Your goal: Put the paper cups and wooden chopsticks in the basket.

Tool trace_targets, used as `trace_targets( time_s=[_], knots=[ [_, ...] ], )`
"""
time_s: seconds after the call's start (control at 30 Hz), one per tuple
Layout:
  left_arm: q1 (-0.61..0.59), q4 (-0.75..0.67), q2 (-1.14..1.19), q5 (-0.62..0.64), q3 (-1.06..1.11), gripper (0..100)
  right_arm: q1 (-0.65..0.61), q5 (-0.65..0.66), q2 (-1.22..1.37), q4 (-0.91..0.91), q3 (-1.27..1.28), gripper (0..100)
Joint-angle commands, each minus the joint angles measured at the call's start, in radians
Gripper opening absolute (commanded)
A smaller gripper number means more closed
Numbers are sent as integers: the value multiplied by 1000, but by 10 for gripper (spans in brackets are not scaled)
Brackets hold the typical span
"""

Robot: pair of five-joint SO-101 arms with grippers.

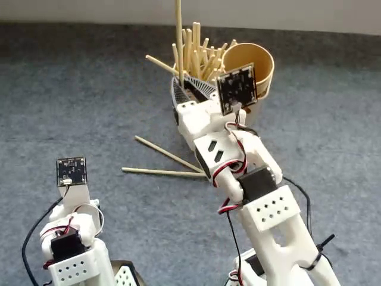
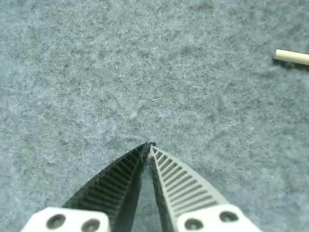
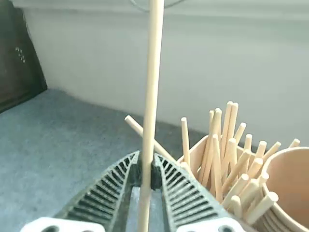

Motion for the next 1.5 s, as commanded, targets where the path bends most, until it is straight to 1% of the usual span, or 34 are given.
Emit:
trace_targets(
  time_s=[0.0,0.1,0.2,0.37,0.47,0.73,0.87,0.93,1.03,1.4,1.47],
  knots=[
    [-5,5,-18,-3,19,14,38,-5,-22,-389,90,5],
    [-10,5,-18,-3,19,14,56,-5,-22,-570,156,5],
    [-10,5,-18,-3,19,14,74,-5,-19,-648,173,5],
    [-10,5,-18,-3,19,14,122,-5,-5,-657,171,5],
    [-10,5,-18,-3,19,14,134,-5,62,-661,157,5],
    [-5,5,-18,-3,19,14,136,0,283,-661,4,5],
    [-5,5,-18,-3,19,14,134,137,337,-668,-38,5],
    [-5,5,-18,-3,19,14,130,190,354,-740,-35,5],
    [-5,5,-18,-3,19,14,128,222,374,-855,-15,5],
    [-5,5,-18,-3,19,14,133,224,398,-855,113,11],
    [-8,5,-18,-3,19,14,131,221,398,-855,133,61]
  ],
)
